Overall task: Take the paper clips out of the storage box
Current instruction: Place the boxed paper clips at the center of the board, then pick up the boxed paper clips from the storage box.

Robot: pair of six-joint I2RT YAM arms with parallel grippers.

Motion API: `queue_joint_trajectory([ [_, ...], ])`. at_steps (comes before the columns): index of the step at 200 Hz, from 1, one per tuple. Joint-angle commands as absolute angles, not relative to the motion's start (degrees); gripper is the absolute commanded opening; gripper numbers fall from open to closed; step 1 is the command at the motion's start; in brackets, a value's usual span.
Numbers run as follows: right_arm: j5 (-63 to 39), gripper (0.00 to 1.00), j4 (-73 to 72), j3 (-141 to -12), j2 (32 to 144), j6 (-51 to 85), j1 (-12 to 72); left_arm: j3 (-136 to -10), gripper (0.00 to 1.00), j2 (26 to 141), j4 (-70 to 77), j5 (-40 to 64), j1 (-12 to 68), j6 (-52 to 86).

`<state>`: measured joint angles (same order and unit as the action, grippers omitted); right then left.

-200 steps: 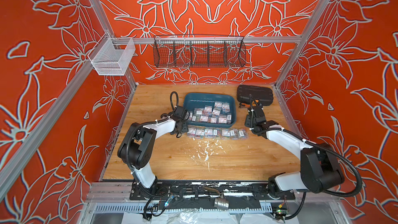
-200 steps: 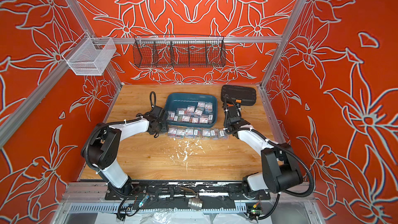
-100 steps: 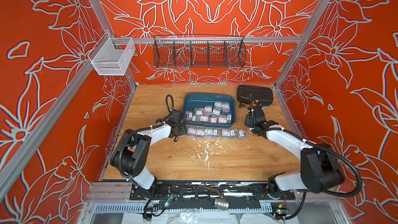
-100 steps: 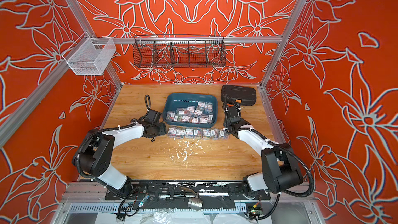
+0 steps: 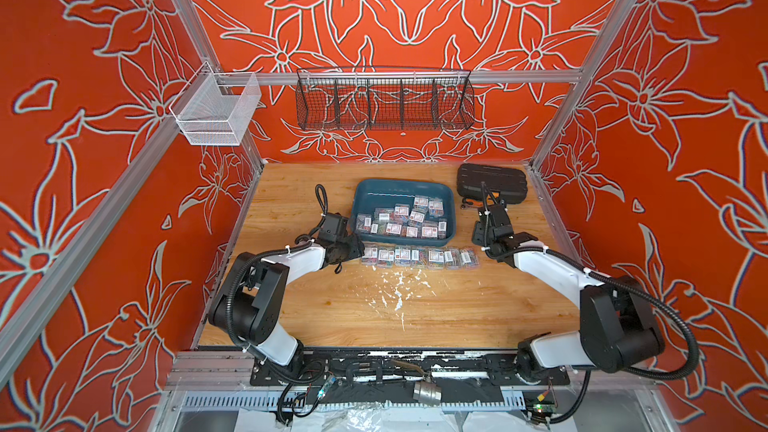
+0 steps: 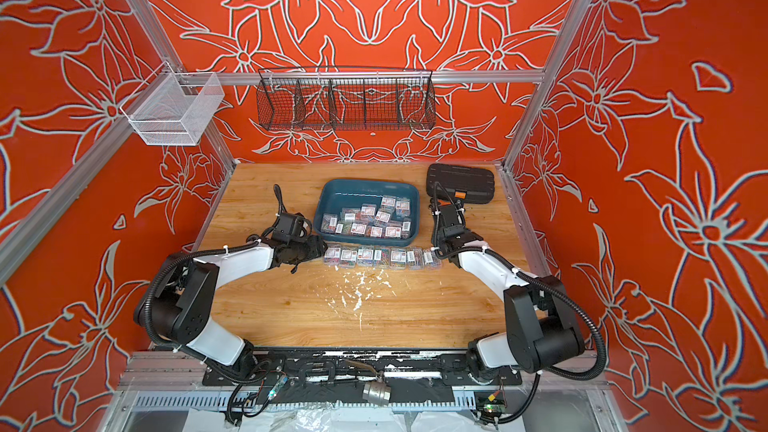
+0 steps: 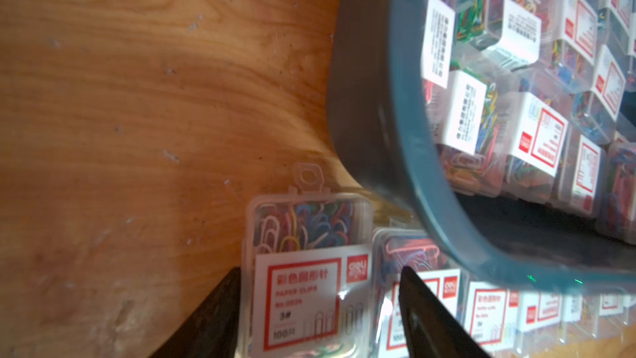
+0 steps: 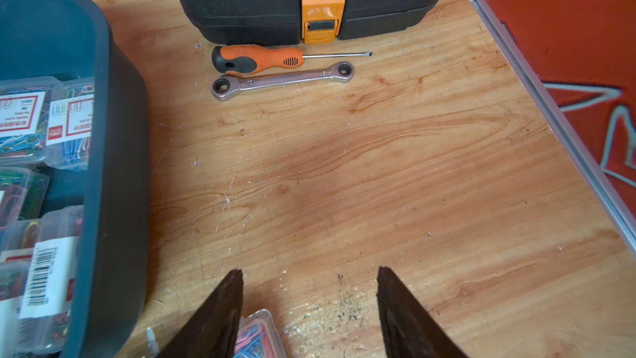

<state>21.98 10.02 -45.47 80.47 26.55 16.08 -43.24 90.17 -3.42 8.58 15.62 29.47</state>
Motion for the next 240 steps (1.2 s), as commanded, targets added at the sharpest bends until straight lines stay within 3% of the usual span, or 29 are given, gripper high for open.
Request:
queue_joint_trajectory([
  [1,22.00,0.64,10.61,-46.31,81.04,26.36,15.95,-42.56,0.69,88.15,-4.37,10.65,15.56,29.52],
  [74,21.82,0.62,10.46,-46.33,81.17,26.37,15.91,-43.19,0.68,86.00,-6.37,12.23,15.56,27.44],
  [115,15.37,0.54,12.82,-49.27,79.61,25.97,15.97,-44.97,0.79,81.77,-13.04,8.16,15.56,25.67],
  [153,7.02,0.54,9.69,-51.70,77.57,28.38,18.83,-43.19,0.85,71.87,-17.55,3.71,15.58,25.17],
  [204,9.19,0.53,16.41,-67.34,90.29,28.06,26.37,-32.94,0.98,59.29,-18.23,-19.11,15.46,31.08],
  [240,7.95,0.52,21.19,-81.05,102.68,25.59,27.51,-29.72,0.98,57.03,-14.95,-21.61,15.45,32.85],
])
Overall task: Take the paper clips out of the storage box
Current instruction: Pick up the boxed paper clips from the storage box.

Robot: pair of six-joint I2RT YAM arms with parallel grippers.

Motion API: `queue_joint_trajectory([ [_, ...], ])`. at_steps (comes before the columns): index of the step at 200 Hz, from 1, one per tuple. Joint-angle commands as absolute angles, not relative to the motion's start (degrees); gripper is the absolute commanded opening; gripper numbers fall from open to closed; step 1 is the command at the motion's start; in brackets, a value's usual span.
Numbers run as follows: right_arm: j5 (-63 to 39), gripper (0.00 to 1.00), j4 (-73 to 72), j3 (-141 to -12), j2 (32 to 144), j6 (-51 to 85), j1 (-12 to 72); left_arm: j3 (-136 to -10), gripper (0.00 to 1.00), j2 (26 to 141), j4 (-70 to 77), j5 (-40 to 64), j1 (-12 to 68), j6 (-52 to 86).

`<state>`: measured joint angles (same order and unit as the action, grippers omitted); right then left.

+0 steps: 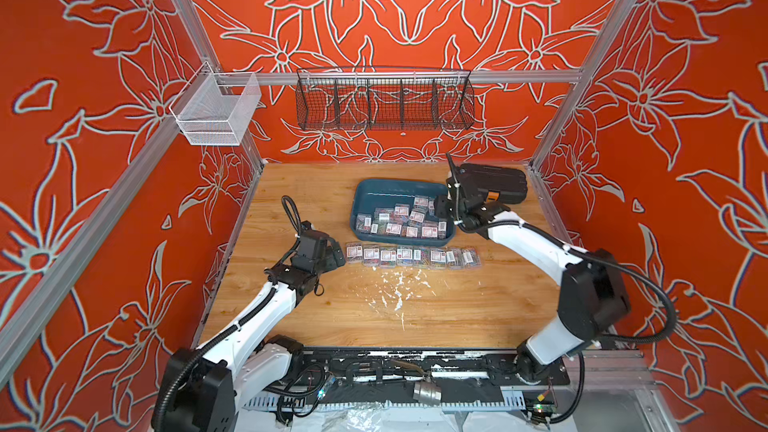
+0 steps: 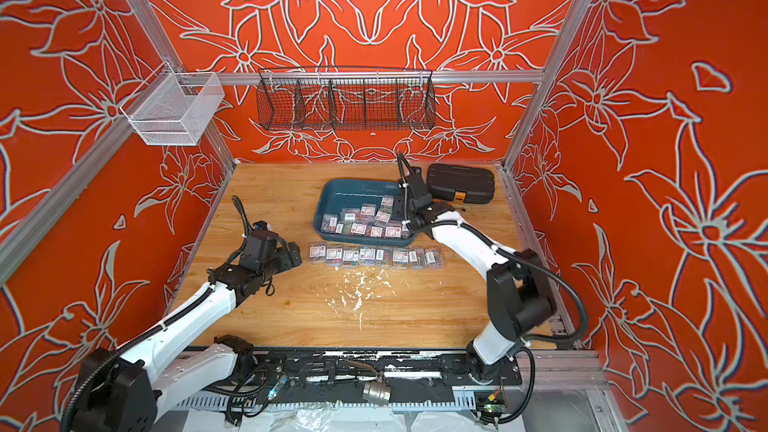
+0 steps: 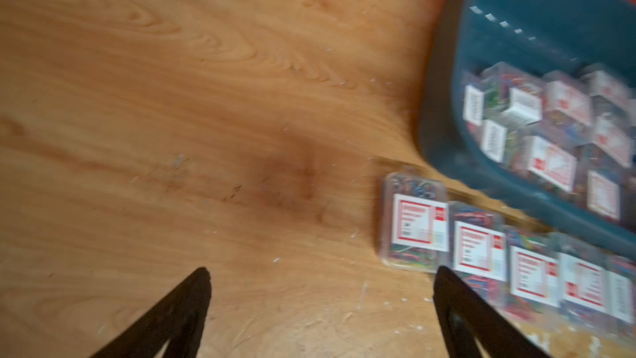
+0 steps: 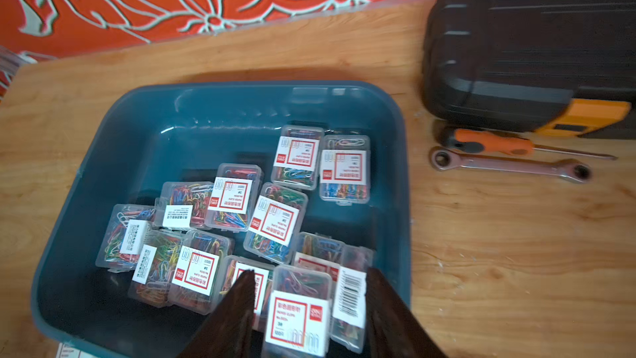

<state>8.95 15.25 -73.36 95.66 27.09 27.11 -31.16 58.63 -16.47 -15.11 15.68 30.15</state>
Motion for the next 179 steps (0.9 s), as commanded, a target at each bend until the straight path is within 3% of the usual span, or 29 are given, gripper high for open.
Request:
queue_joint_trajectory([
  [1,7.97,0.52,21.40,-81.70,103.06,25.49,27.51,-29.62,0.98,56.99,-14.81,-21.66,15.46,32.86],
  [83,6.85,0.47,38.46,-113.48,130.14,22.75,27.58,-26.58,0.98,51.12,-12.51,-19.62,15.48,31.82],
  [125,11.53,0.46,43.14,-119.22,136.06,23.68,27.60,-25.96,0.98,50.23,-11.69,-18.87,15.47,31.26],
  [179,13.97,0.54,44.54,-120.99,139.24,24.35,27.64,-26.10,0.99,50.63,-11.69,-18.81,15.47,31.29],
])
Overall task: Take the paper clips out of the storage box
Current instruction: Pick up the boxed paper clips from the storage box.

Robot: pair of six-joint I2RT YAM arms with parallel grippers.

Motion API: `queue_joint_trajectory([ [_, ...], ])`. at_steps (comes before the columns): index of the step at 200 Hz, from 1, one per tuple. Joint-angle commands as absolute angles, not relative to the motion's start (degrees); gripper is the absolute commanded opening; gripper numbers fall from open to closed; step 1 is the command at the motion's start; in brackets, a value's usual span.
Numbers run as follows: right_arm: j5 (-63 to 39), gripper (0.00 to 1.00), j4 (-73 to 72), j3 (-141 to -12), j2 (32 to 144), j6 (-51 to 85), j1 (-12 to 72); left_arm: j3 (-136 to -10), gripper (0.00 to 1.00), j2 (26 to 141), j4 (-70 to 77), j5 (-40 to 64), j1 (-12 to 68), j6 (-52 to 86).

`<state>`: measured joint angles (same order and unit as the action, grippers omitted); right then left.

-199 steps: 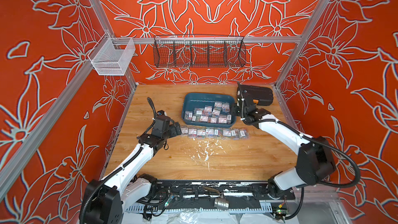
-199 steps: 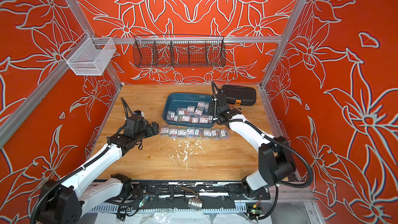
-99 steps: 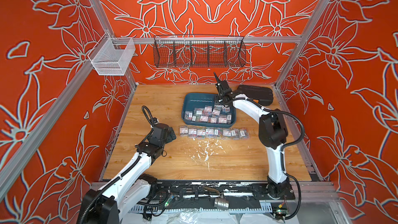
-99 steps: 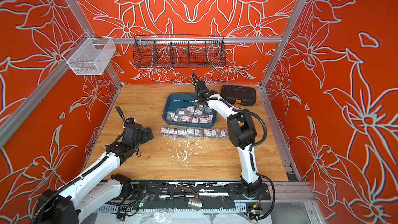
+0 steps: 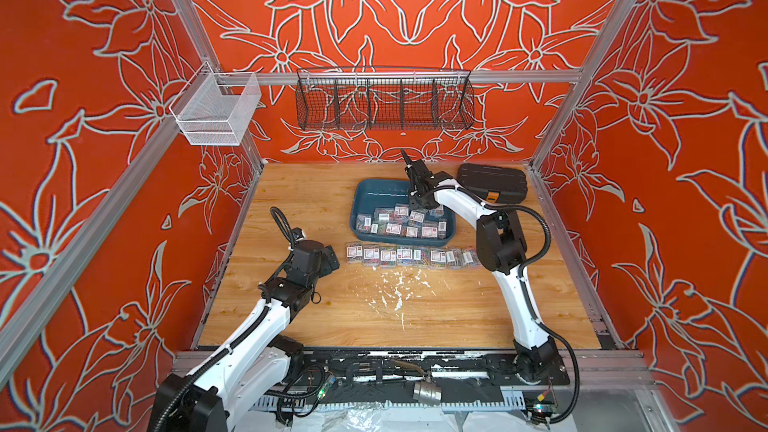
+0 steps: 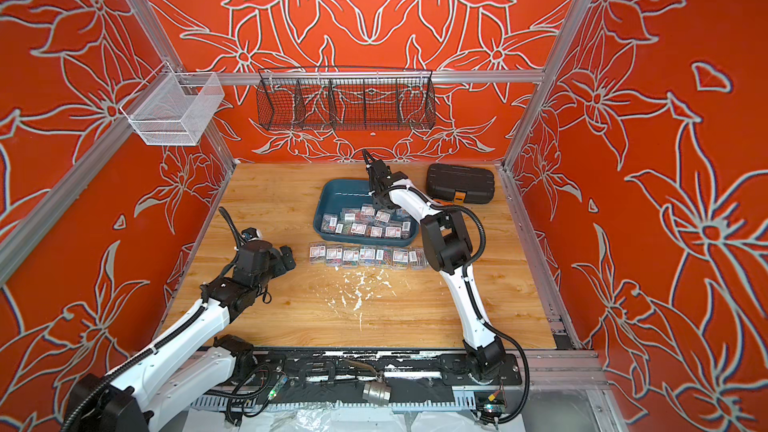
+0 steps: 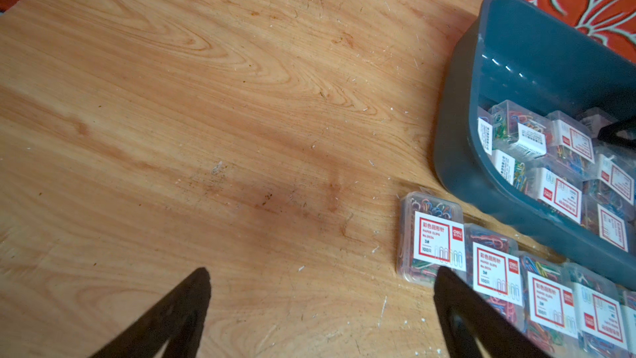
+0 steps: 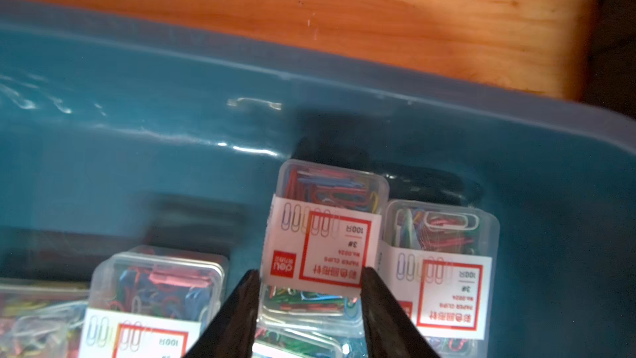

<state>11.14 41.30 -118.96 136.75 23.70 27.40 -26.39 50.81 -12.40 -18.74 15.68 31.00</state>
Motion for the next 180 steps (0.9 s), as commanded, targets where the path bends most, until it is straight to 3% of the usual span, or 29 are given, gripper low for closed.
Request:
queue_joint_trajectory([
  [1,13.97,0.54,44.51,-121.01,139.32,24.35,27.62,-26.10,0.99,50.58,-11.69,-18.76,15.47,31.25],
  [109,7.92,0.61,47.05,-131.21,148.40,24.53,26.41,-25.82,0.99,50.19,-11.35,-18.48,15.47,31.07],
  [152,6.90,0.69,47.07,-132.63,149.14,24.26,26.20,-25.84,0.98,50.03,-11.58,-18.54,15.47,31.19],
  [180,7.02,0.62,47.41,-132.71,149.37,24.35,26.18,-25.62,0.99,49.75,-11.34,-18.41,15.47,31.13],
])
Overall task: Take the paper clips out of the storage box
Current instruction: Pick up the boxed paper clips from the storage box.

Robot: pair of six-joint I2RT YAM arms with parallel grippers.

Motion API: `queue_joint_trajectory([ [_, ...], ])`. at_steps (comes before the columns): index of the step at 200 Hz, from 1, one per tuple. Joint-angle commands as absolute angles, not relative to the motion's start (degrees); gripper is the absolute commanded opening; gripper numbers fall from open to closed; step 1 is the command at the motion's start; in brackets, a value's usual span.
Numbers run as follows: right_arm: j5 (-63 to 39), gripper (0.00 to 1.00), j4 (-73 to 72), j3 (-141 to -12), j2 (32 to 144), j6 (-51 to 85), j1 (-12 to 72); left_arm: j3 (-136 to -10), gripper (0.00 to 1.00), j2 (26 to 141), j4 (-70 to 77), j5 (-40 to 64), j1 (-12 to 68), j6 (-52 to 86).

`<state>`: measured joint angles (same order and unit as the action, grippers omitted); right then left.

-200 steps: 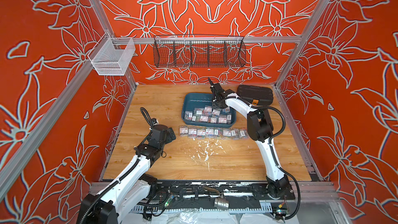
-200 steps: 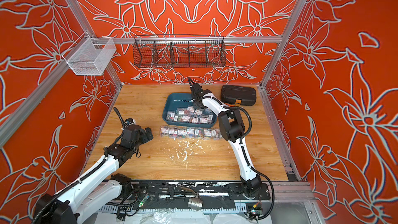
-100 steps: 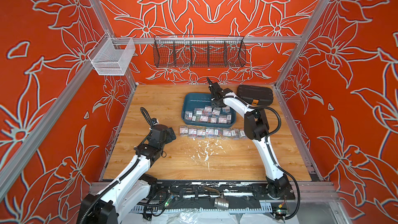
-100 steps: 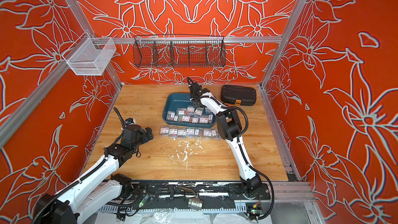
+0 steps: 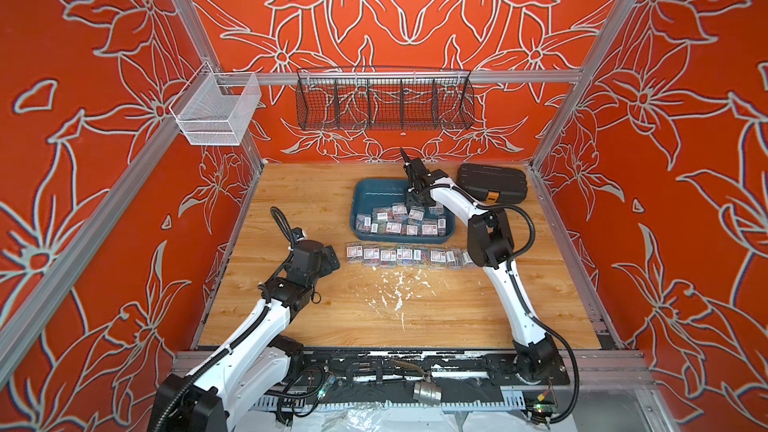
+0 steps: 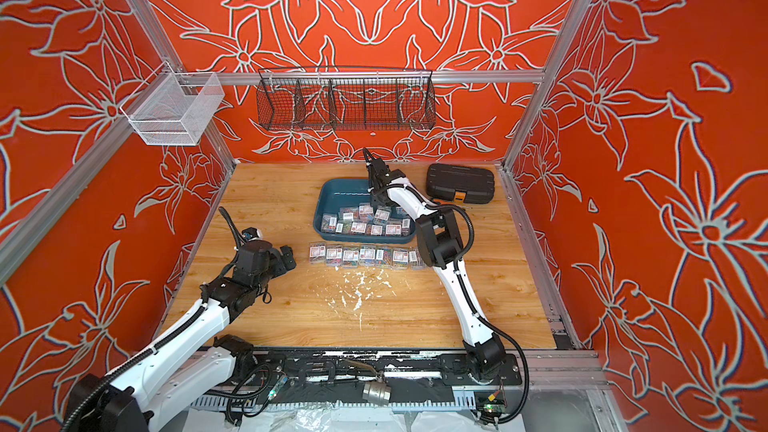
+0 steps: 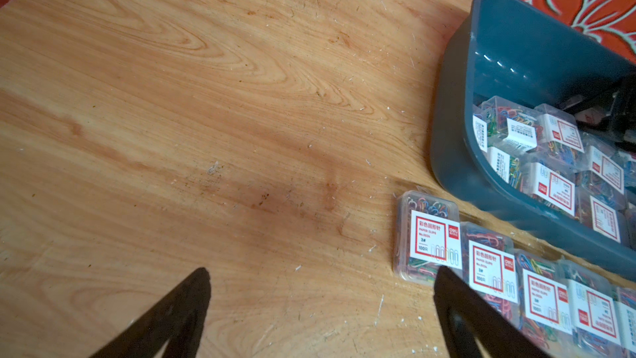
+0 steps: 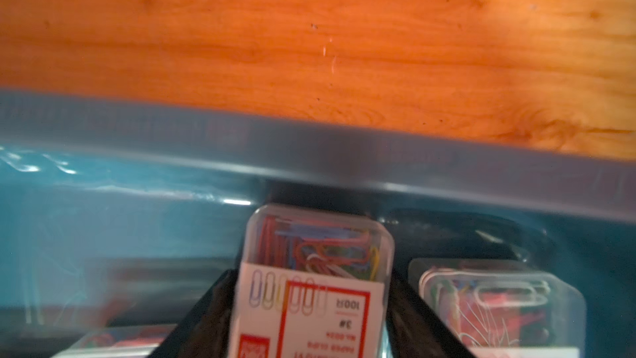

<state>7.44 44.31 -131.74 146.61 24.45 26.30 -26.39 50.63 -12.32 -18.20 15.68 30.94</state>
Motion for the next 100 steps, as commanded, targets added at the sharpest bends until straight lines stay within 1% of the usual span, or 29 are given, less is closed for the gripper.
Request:
queue_joint_trajectory([
  [1,7.07,0.62,47.44,-132.71,149.39,24.35,26.19,-25.60,0.98,49.75,-11.34,-18.43,15.51,31.17],
  [18,7.30,0.57,47.68,-132.71,149.44,24.43,26.14,-25.66,0.99,49.83,-11.16,-18.28,15.47,31.02],
  [51,6.68,0.53,48.25,-133.06,146.81,23.92,26.19,-25.66,0.99,49.75,-11.25,-18.46,15.47,31.11],
  [84,6.27,0.51,49.29,-133.20,139.66,22.21,26.36,-25.58,0.99,49.75,-11.27,-18.43,15.48,31.03],
  [100,6.57,0.50,49.05,-130.86,134.42,21.33,26.44,-25.66,0.98,49.83,-11.16,-18.37,15.45,30.93],
])
